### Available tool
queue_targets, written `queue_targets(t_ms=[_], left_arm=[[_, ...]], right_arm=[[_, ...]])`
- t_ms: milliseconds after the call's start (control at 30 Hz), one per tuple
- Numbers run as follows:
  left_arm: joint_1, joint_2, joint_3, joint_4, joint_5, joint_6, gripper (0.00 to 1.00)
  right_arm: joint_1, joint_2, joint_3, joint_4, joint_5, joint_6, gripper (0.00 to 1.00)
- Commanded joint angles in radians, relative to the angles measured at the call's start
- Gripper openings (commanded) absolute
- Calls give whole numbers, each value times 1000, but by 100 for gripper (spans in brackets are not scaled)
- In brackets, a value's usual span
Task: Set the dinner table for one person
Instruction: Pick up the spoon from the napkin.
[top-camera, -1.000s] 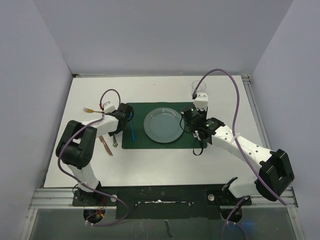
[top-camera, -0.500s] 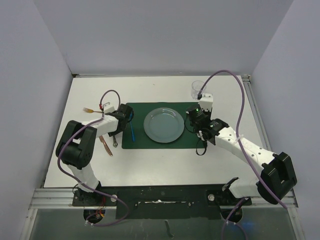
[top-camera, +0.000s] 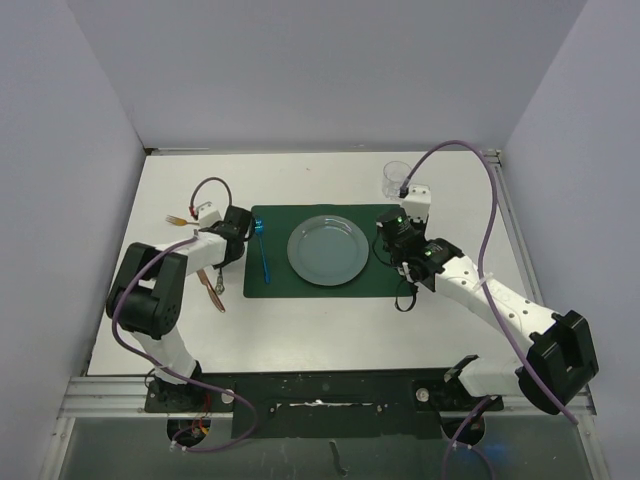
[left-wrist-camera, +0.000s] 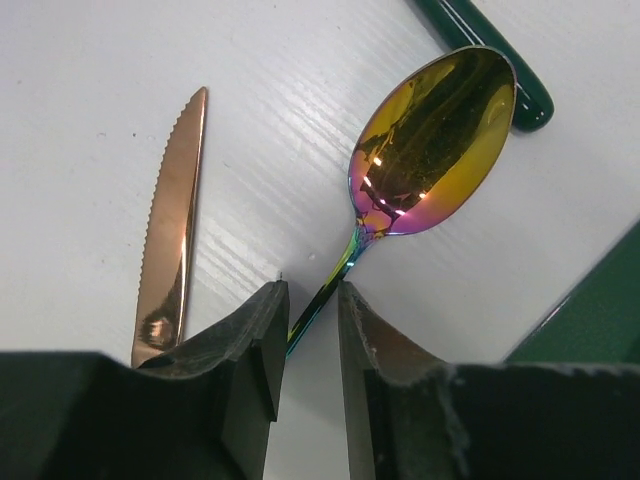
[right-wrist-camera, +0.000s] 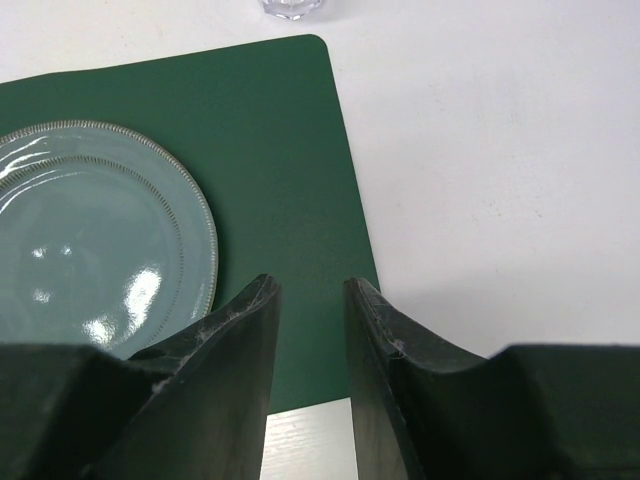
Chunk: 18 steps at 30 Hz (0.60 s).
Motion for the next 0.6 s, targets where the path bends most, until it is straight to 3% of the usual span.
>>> queue_targets(t_ms=[0,167,300,433,567], left_arm=[[38,51,-50,-22,169,59,26],[63,91,-24,-30,239,103,21],[81,128,7,-32,339,140,1],[111,141,18,-13,462,175,0],[137,146,20,-21,492,191,0]], right_arm=[[-7,-31,10,30,11,-7,33],[-7,-24,18,28,6,-7,33],[-7,-20,22,28,5,-8,33],[-7,-23,22,28,8,-9,33],[-7,-30,20,31,13,-11,33]])
